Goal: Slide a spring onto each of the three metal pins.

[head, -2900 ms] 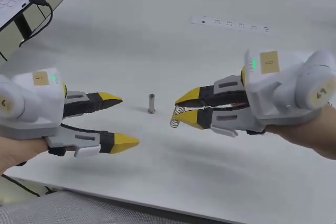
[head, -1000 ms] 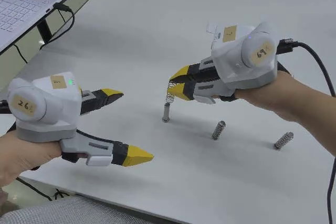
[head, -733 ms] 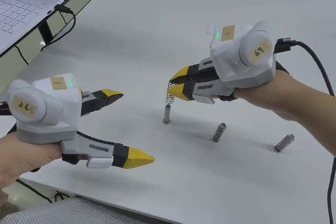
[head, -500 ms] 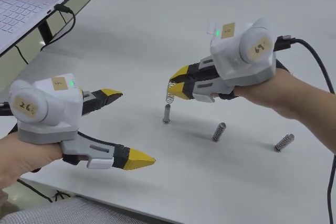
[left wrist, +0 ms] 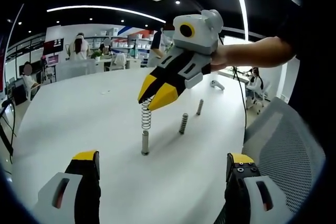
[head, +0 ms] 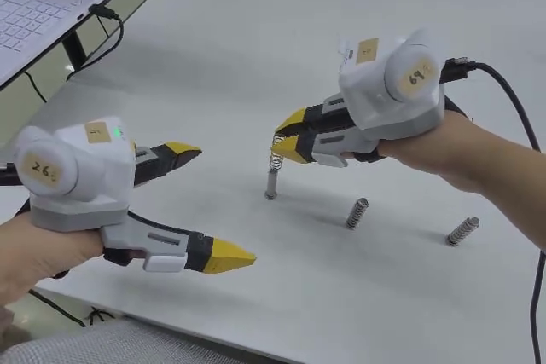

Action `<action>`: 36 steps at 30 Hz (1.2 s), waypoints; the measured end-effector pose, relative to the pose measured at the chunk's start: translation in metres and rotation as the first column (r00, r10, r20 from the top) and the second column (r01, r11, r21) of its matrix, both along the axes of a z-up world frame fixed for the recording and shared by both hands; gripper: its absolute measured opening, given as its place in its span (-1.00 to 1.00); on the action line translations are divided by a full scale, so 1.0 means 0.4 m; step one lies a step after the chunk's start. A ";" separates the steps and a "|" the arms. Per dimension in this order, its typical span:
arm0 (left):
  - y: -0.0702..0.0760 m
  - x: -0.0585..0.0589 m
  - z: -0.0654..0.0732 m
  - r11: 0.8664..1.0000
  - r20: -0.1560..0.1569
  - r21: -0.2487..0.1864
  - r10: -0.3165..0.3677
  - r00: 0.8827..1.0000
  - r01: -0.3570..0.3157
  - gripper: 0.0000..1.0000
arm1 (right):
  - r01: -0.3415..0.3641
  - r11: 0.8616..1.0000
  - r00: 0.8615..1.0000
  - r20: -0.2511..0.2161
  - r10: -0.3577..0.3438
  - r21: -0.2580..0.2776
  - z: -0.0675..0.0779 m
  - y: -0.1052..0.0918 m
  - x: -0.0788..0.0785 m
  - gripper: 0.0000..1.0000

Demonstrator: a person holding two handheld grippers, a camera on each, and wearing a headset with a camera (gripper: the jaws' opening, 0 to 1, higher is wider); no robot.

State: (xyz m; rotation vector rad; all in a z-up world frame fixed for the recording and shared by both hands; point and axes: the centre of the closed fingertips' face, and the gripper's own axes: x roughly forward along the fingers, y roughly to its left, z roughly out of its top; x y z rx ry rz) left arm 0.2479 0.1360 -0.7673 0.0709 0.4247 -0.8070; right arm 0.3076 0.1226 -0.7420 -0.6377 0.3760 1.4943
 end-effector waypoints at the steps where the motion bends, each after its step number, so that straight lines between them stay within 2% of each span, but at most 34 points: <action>1: 0.000 0.000 0.000 1.000 -0.002 -0.002 0.000 1.000 0.000 0.96 | -0.001 1.000 1.000 -0.002 0.001 -0.002 -0.002 0.001 -0.001 -0.85; 36: 0.008 -0.004 -0.005 1.000 -0.013 -0.015 0.020 1.000 -0.020 0.92 | 0.006 0.999 0.999 -0.031 -0.007 -0.032 -0.048 0.003 0.004 -0.85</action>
